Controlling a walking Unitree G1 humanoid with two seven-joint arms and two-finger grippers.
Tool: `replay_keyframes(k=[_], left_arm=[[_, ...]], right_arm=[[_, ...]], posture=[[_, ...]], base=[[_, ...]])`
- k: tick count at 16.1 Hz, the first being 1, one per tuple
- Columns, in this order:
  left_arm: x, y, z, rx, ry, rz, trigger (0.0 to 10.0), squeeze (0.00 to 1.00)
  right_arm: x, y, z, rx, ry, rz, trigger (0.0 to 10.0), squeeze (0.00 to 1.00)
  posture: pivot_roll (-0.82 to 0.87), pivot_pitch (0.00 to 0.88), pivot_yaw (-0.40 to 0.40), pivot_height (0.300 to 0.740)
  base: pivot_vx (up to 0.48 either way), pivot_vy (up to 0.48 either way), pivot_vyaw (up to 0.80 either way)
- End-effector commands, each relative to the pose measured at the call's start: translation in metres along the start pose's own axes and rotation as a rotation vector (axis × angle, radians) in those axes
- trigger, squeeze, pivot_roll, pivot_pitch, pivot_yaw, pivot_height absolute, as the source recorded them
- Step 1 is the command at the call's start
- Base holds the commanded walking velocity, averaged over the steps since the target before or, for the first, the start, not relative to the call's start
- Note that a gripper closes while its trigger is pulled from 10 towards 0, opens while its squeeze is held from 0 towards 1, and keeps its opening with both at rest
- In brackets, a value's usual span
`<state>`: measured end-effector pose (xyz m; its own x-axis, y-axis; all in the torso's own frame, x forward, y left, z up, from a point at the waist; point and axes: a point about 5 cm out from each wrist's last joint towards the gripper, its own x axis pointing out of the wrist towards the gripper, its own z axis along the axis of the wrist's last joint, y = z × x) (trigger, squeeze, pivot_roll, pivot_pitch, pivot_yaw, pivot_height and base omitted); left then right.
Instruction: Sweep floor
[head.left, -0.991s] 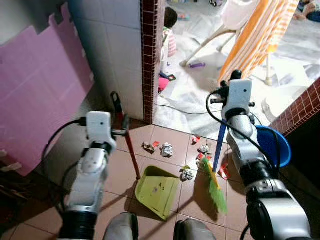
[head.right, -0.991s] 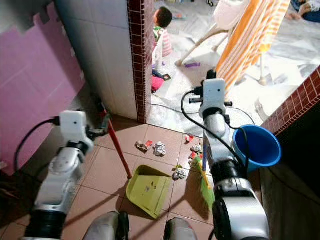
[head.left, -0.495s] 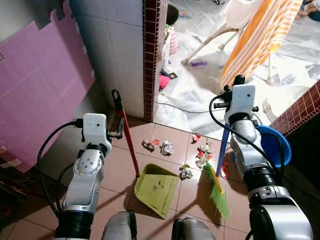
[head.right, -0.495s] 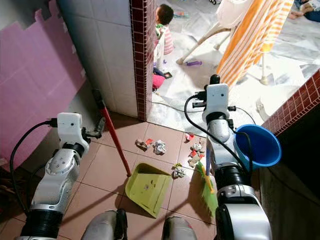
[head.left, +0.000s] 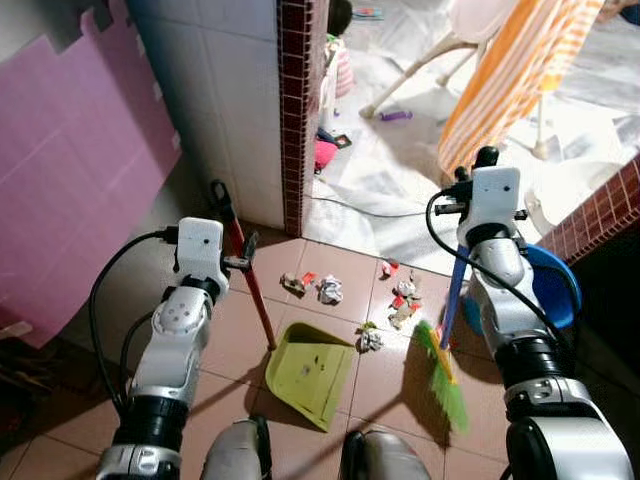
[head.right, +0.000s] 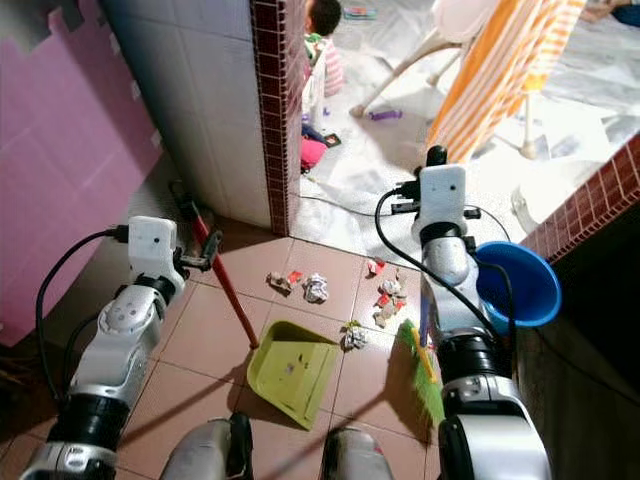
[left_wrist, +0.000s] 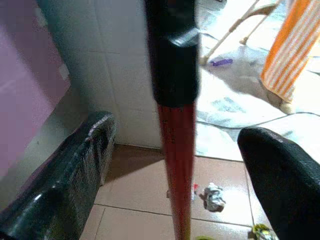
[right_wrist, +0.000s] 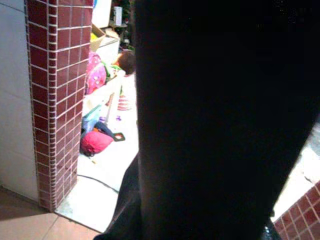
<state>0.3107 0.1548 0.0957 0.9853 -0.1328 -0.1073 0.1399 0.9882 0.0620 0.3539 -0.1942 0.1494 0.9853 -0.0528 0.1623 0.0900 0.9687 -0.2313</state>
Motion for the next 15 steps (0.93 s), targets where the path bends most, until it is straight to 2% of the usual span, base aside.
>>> replay_keyframes(k=[1, 5, 9, 15], left_arm=[[0.002, -0.001, -0.001, -0.001, 0.005, -0.021, 10.0, 0.00], [0.012, -0.003, -0.002, -0.021, -0.008, -0.063, 10.0, 0.00], [0.018, 0.003, -0.007, -0.009, -0.005, -0.060, 10.0, 0.00], [0.034, 0.006, 0.004, 0.009, -0.055, -0.059, 10.0, 0.00]], right_arm=[[0.000, -0.006, 0.004, -0.020, -0.013, -0.007, 10.0, 0.00], [0.000, -0.004, 0.007, -0.019, -0.013, 0.000, 10.0, 0.00], [-0.002, -0.006, 0.007, -0.026, -0.012, 0.002, 10.0, 0.00], [-0.004, -0.008, 0.007, -0.031, -0.004, 0.006, 10.0, 0.00]], posture=[[-0.05, 0.199, -0.035, 0.740], [-0.06, 0.196, -0.040, 0.740], [-0.07, 0.197, -0.042, 0.740], [-0.09, 0.198, -0.049, 0.740]], base=[[0.000, 0.000, 0.00], [0.000, 0.000, 0.00], [0.000, 0.000, 0.00], [0.000, 0.000, 0.00]])
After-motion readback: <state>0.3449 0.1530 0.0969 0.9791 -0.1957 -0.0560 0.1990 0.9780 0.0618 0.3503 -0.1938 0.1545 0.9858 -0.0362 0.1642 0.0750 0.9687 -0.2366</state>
